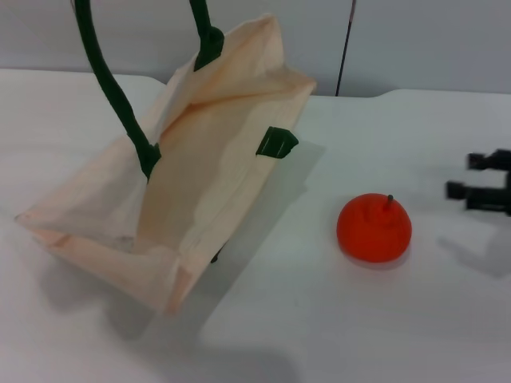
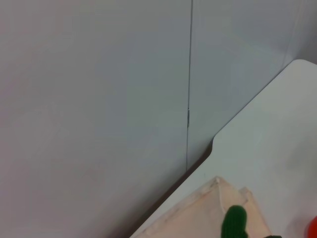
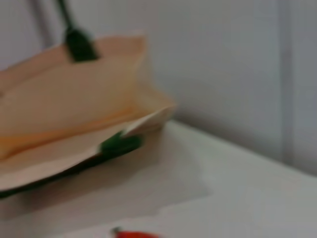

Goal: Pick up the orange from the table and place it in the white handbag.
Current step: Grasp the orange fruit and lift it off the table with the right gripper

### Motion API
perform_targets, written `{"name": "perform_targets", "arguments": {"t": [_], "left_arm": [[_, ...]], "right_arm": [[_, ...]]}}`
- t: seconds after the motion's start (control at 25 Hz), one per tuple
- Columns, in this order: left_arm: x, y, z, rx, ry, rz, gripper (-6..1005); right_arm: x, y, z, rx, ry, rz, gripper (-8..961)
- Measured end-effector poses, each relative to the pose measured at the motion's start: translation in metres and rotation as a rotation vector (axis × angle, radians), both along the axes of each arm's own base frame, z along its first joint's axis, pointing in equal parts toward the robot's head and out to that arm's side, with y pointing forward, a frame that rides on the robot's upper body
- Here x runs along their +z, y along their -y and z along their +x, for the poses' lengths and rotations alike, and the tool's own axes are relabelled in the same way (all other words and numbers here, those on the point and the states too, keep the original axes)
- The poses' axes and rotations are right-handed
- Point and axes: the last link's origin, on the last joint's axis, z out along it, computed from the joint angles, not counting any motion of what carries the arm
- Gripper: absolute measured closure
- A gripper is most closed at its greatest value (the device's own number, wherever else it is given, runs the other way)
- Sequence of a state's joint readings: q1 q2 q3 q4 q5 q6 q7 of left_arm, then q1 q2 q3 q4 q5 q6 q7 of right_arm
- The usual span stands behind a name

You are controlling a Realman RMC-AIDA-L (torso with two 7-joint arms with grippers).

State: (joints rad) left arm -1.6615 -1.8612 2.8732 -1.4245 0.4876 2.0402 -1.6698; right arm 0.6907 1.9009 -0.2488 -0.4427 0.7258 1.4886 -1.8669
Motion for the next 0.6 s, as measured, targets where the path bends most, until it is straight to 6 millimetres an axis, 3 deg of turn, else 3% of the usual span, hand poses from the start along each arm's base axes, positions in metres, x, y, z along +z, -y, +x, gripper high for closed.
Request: {"name": "perform_targets", "arguments": {"t": [0.36,0.6], "left_arm": [[-0.001,-0.001,0.004,-0.008,-0.001,-0.006,880],[-0.002,-0.001,0.003,-0.006,-0.001,-0.009,880]], "right_arm": [[-0.016,0.01,-0.016,0.074,-0.006,-0.145,177],[-0.038,0.01,-0.028,0.104,0.009,-0.192,166]]}}
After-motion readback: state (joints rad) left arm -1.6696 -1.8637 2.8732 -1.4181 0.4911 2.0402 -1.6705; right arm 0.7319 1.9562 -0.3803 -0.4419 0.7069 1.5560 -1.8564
